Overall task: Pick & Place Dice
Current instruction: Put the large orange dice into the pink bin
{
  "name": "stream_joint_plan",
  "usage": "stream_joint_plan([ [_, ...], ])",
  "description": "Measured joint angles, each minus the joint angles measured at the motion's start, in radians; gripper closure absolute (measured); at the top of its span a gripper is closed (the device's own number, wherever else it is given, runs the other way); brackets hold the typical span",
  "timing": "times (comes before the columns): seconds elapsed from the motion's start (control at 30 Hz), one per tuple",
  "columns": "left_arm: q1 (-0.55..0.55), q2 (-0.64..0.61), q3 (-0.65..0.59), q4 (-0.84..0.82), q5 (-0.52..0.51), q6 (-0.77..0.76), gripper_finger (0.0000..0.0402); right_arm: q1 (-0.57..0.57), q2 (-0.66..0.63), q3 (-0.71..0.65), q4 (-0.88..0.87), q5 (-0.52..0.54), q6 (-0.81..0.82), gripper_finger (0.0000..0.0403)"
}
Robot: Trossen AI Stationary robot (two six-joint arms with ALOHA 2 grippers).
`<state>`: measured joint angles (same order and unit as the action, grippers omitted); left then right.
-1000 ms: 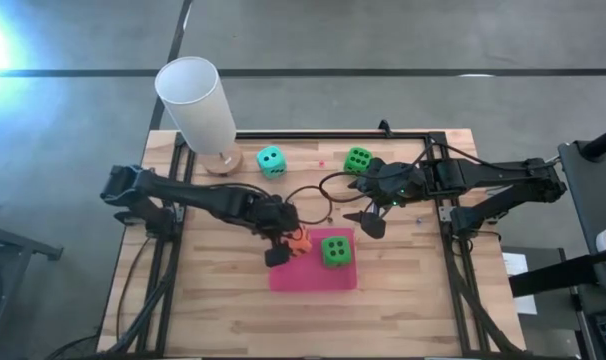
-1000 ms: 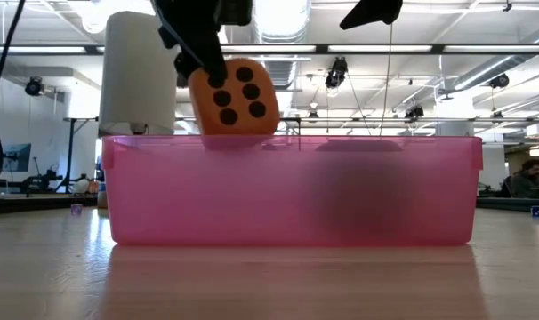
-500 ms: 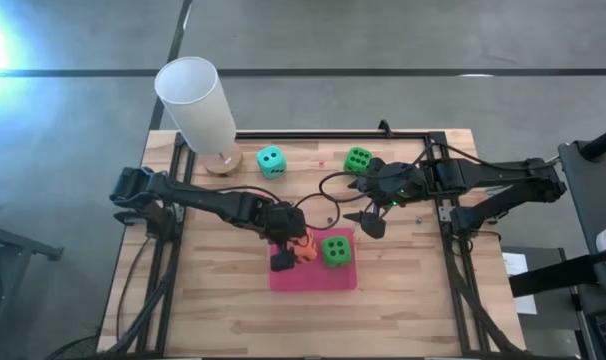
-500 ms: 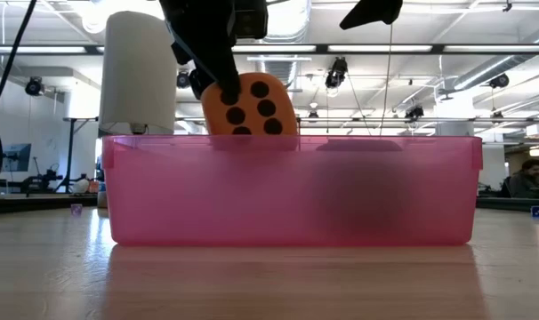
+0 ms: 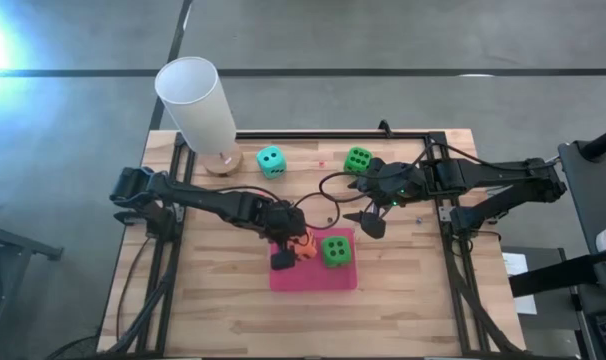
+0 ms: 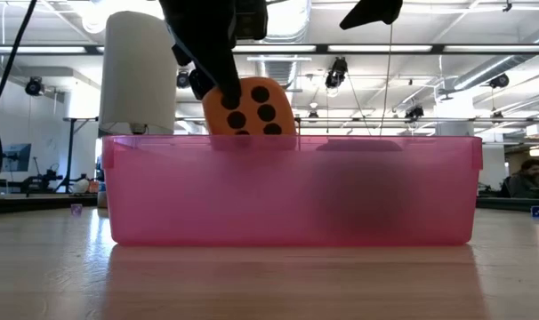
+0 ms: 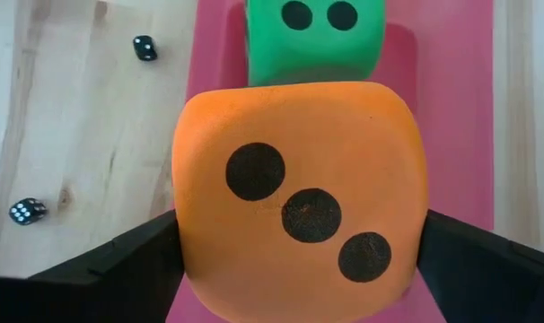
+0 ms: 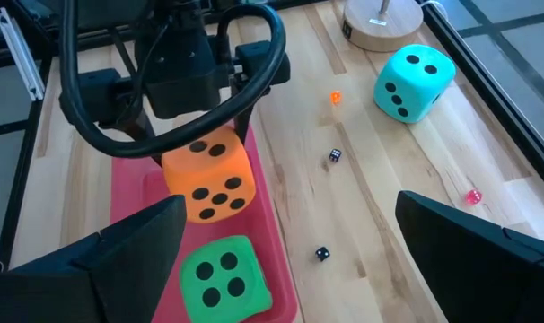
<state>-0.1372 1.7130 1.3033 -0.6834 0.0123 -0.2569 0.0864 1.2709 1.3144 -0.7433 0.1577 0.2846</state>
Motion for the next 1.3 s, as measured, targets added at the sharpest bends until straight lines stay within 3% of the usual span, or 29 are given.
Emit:
stream_joint_plan([
  [0.23, -0.001, 0.0, 0.0, 0.0, -0.001, 0.015, 0.0057, 0.0, 0.0, 0.0, 0.0, 0.0, 0.0, 0.0003],
  [0.47, -0.001, 0.0, 0.0, 0.0, -0.001, 0.015, 0.0011, 0.0, 0.0, 0.0, 0.0, 0.0, 0.0, 0.0003],
  [0.63, -0.001, 0.0, 0.0, 0.0, -0.001, 0.015, 0.0037, 0.0, 0.0, 0.0, 0.0, 0.0, 0.0, 0.0003],
  [0.87, -0.001, 0.0, 0.0, 0.0, -0.01, 0.016, 0.0036, 0.0, 0.0, 0.0, 0.0, 0.0, 0.0, 0.0003],
  [1.1, -0.001, 0.0, 0.0, -0.001, -0.013, 0.023, 0.0063, 0.0, 0.0, 0.0, 0.0, 0.0, 0.0, 0.0003],
  [1.3, 0.001, 0.0, 0.0, -0.005, -0.013, 0.022, 0.0013, 0.0, 0.0, 0.0, 0.0, 0.0, 0.0, 0.0003],
])
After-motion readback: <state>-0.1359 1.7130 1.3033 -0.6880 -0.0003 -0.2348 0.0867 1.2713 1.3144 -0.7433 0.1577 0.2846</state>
